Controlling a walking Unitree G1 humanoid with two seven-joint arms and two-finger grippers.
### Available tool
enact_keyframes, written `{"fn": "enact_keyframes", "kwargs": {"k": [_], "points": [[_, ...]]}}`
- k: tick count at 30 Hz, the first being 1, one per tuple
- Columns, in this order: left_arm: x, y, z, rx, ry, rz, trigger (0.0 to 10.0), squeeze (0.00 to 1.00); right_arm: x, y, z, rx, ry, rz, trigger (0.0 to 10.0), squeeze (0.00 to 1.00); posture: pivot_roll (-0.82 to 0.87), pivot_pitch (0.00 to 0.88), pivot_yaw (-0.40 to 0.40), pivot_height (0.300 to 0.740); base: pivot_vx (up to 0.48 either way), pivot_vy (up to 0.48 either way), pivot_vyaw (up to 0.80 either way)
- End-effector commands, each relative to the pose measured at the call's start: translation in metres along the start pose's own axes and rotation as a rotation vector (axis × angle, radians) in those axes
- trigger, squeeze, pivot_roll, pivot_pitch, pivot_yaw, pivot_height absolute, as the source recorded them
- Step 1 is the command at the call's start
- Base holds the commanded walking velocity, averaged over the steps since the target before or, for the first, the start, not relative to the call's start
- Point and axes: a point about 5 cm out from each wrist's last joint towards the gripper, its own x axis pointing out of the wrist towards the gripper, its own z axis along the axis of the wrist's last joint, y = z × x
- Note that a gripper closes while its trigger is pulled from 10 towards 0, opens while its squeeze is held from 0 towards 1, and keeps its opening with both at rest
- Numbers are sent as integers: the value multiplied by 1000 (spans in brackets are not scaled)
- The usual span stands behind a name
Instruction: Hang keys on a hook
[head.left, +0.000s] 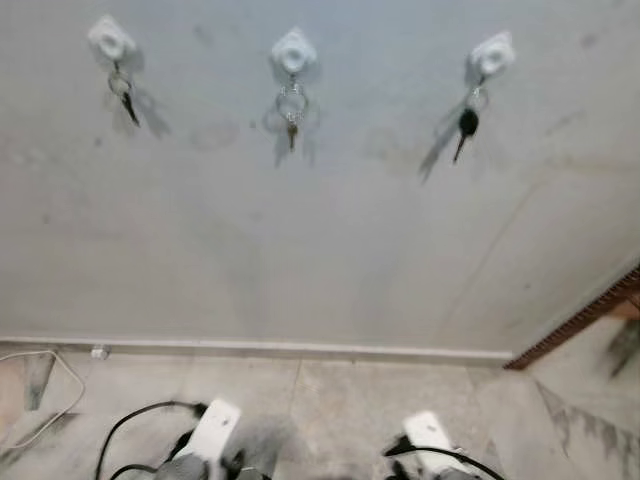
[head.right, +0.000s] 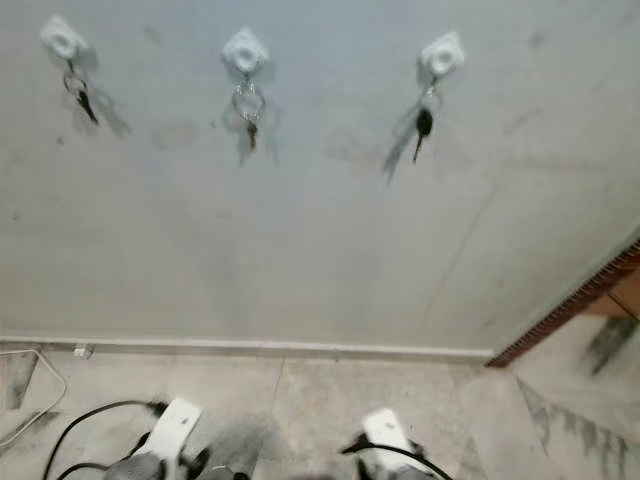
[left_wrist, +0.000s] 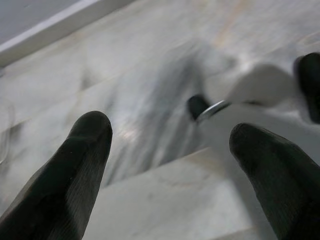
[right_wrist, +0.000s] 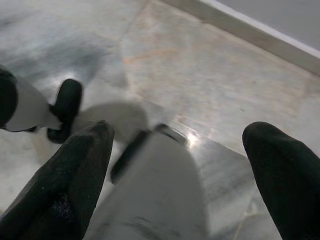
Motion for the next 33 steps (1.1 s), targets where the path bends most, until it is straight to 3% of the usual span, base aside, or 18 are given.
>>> {"fn": "enact_keyframes", "kwargs": {"k": [1,11,22,26,28,33], "points": [[0,-7,-4,5,13,-17,10000,0,-4,-5,-17,-3,61,-12,10000,0,-32,169,37,740,0,480,0],[-1,-1,-5,-14,14,7,10000,0,-4,-4,-16,38,51,-10,10000,0,-28,174,26,740,0,480,0],[3,4,15,-69,-42,54,10000,0,-1,-1,-4,23,25,19,10000,0,-31,168,16,740,0,480,0],[3,6,20,-120,-56,77,10000,0,0,0,-2,22,20,22,10000,0,-36,169,14,740,0,480,0],[4,9,25,-249,-67,111,10000,0,0,-1,-1,39,12,18,10000,0,-38,171,12,740,0,126,0],[5,12,40,-307,-108,128,10000,0,1,-7,7,122,-22,-2,10000,0,-41,173,10,740,0,0,0]]}}
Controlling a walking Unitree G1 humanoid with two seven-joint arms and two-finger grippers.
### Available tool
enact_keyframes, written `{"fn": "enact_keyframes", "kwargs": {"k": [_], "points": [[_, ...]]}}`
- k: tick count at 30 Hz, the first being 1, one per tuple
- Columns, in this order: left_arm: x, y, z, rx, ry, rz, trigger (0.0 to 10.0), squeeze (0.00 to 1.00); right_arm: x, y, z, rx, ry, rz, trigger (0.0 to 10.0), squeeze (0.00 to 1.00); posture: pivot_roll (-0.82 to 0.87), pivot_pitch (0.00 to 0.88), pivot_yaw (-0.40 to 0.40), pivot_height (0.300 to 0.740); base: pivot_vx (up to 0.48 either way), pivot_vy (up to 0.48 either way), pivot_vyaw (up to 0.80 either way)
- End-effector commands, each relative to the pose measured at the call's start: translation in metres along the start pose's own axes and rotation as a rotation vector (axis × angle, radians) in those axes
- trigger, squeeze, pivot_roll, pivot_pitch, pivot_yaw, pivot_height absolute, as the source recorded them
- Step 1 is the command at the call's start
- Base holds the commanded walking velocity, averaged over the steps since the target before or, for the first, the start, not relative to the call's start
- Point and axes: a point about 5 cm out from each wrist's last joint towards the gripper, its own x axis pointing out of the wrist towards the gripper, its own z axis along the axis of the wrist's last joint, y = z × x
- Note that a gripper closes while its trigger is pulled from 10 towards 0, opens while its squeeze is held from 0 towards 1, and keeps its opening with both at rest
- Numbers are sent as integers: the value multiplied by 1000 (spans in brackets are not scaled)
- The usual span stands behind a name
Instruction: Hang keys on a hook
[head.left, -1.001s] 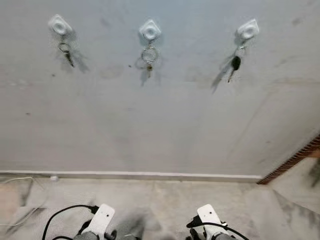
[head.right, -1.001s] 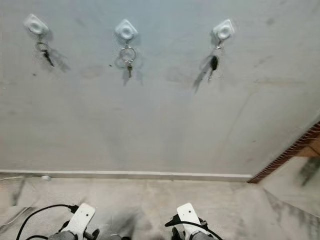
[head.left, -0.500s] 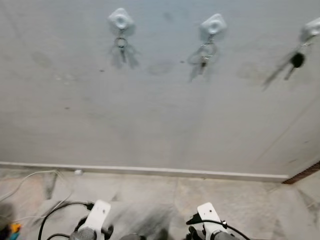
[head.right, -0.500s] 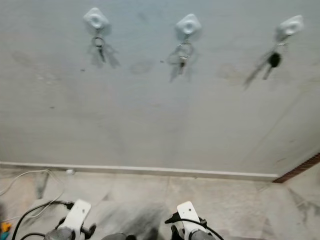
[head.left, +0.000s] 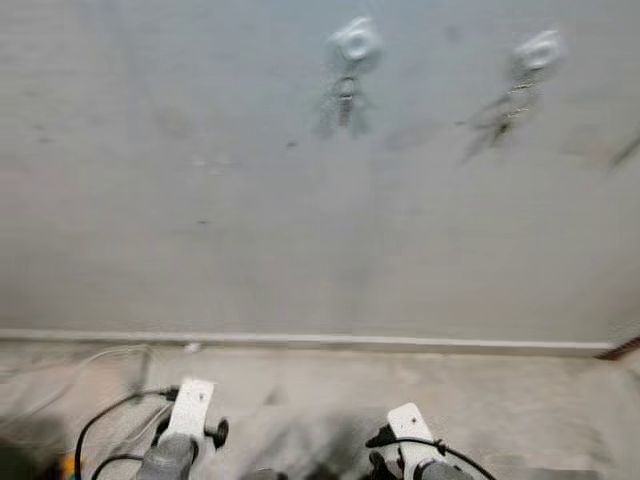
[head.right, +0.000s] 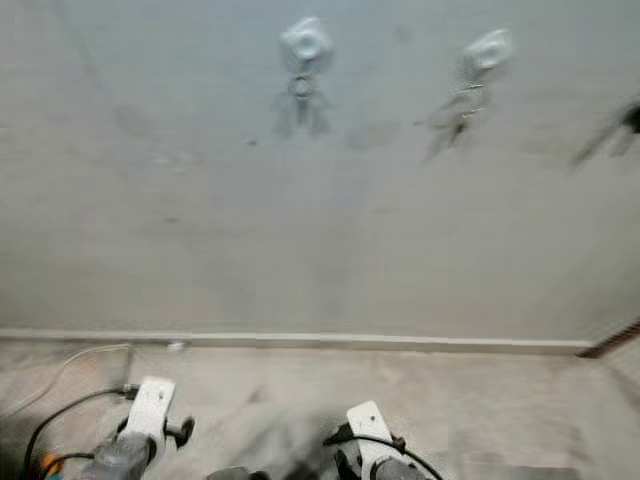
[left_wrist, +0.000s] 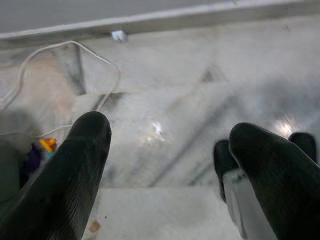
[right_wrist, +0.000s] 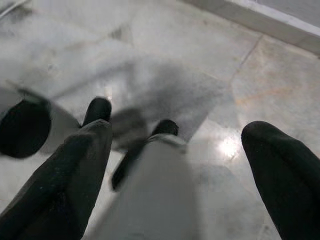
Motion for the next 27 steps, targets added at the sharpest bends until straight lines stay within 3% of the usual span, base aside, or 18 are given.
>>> {"fn": "enact_keyframes", "kwargs": {"k": [1,5,12,27], "points": [[1,-8,2,-22,5,-17,10000,0,-1,-8,0,79,-6,-29,10000,0,-42,172,9,740,0,0,0],[2,-15,8,-3,-7,-44,10000,0,2,-7,12,124,-38,-24,10000,0,-40,169,8,740,0,0,0],[2,-31,4,72,6,-111,10000,0,4,1,19,95,-50,6,10000,0,-27,164,13,740,0,0,57],[1,-32,0,146,26,-161,10000,0,4,4,18,75,-46,26,10000,0,-33,165,29,740,0,0,800]]}}
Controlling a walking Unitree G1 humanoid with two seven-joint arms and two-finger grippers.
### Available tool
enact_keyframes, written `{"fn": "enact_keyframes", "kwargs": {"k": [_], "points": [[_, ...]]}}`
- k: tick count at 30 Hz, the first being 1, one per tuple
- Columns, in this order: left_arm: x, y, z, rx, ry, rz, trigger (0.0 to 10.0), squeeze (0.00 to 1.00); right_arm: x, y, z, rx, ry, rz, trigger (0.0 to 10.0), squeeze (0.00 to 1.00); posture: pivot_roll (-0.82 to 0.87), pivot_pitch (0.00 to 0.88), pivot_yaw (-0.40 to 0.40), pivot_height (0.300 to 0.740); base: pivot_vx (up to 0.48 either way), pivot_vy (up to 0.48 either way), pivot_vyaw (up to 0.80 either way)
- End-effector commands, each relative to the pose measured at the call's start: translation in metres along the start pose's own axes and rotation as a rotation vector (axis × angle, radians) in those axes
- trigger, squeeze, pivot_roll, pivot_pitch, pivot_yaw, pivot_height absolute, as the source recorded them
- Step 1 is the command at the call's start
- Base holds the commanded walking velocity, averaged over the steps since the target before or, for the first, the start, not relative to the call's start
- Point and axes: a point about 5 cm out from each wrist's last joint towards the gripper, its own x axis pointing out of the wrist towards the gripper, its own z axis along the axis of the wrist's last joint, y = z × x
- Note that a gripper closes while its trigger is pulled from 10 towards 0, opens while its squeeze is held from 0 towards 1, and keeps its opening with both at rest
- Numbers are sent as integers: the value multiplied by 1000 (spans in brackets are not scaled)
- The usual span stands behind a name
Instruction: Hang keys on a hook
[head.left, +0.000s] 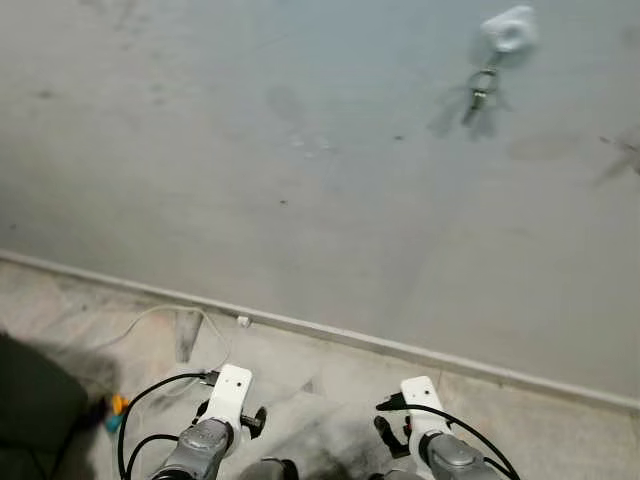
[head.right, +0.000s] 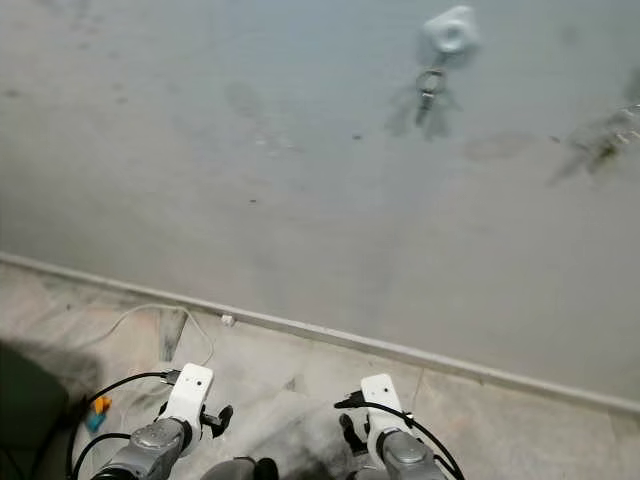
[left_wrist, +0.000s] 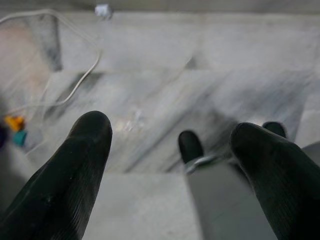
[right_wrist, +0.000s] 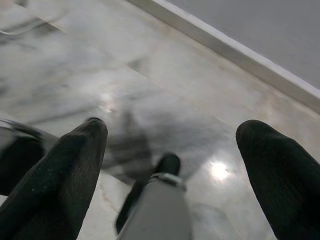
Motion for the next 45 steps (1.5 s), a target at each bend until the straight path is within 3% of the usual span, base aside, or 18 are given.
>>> {"fn": "enact_keyframes", "kwargs": {"k": [1,45], "points": [[-1,-2,-8,21,29,-21,10000,0,-1,4,-8,-3,33,19,10000,0,-32,166,29,740,0,0,800],[-4,-8,-23,30,72,-56,10000,0,-2,10,-15,-49,59,55,10000,0,-33,180,27,740,0,0,800]]}}
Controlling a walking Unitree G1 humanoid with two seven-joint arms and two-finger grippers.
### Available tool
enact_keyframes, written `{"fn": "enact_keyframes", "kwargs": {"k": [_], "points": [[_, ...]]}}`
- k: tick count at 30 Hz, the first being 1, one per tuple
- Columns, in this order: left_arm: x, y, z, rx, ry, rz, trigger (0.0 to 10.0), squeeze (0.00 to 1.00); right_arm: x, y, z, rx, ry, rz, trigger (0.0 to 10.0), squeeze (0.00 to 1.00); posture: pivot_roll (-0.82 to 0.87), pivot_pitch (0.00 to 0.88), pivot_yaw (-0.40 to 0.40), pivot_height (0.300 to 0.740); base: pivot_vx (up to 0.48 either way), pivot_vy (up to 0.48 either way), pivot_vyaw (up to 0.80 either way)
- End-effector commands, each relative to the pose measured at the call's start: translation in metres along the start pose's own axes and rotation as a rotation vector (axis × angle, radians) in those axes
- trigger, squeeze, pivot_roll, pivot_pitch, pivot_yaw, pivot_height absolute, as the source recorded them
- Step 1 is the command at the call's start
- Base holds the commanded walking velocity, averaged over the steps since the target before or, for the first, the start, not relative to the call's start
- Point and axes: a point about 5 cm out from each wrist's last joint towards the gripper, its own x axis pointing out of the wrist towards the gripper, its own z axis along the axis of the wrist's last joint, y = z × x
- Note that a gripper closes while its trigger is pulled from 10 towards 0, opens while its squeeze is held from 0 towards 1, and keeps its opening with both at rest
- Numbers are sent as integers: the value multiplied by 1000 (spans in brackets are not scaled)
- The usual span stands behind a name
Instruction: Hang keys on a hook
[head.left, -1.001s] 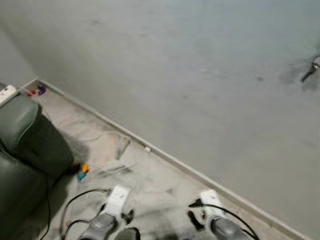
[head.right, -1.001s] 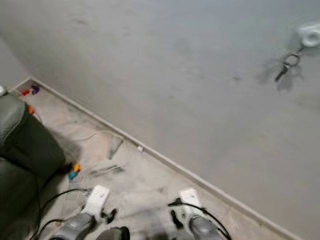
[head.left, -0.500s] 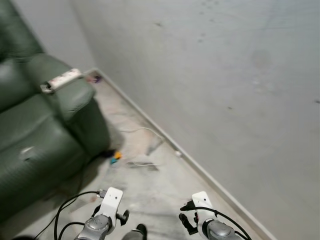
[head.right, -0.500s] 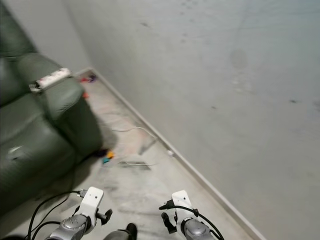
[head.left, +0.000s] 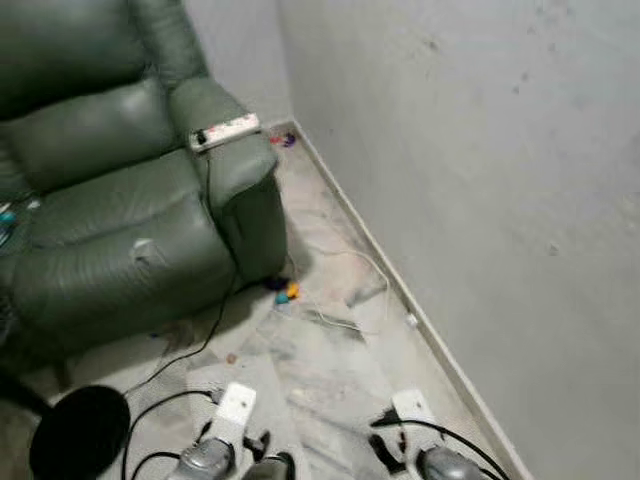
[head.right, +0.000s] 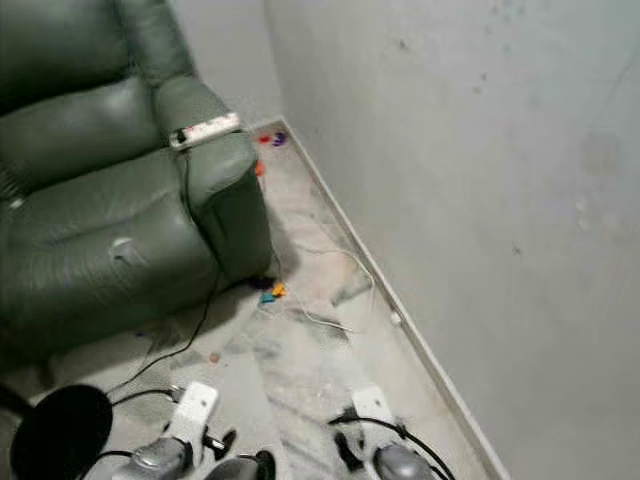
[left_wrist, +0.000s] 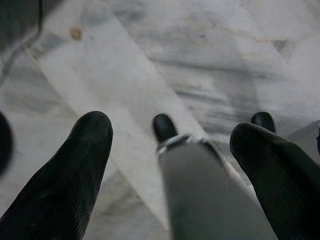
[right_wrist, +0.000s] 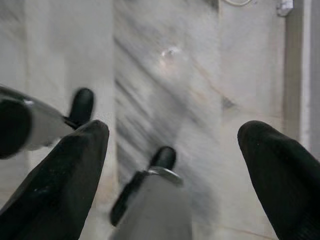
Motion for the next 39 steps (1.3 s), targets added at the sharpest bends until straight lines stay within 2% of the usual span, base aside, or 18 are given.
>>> {"fn": "enact_keyframes", "kwargs": {"k": [1,19,28,39], "points": [[-4,9,-13,-3,41,24,10000,0,2,14,1,1,-1,40,10000,0,-33,180,27,740,0,0,800],[-4,8,-14,-9,44,17,10000,0,2,16,-1,-2,8,44,10000,0,-38,186,28,740,0,0,774],[-3,8,-12,-9,44,17,10000,0,2,15,-2,6,11,40,10000,0,-41,185,29,740,0,0,0],[-3,7,-11,-6,46,16,10000,0,2,13,-2,5,14,34,10000,0,-43,180,25,740,0,437,0]]}}
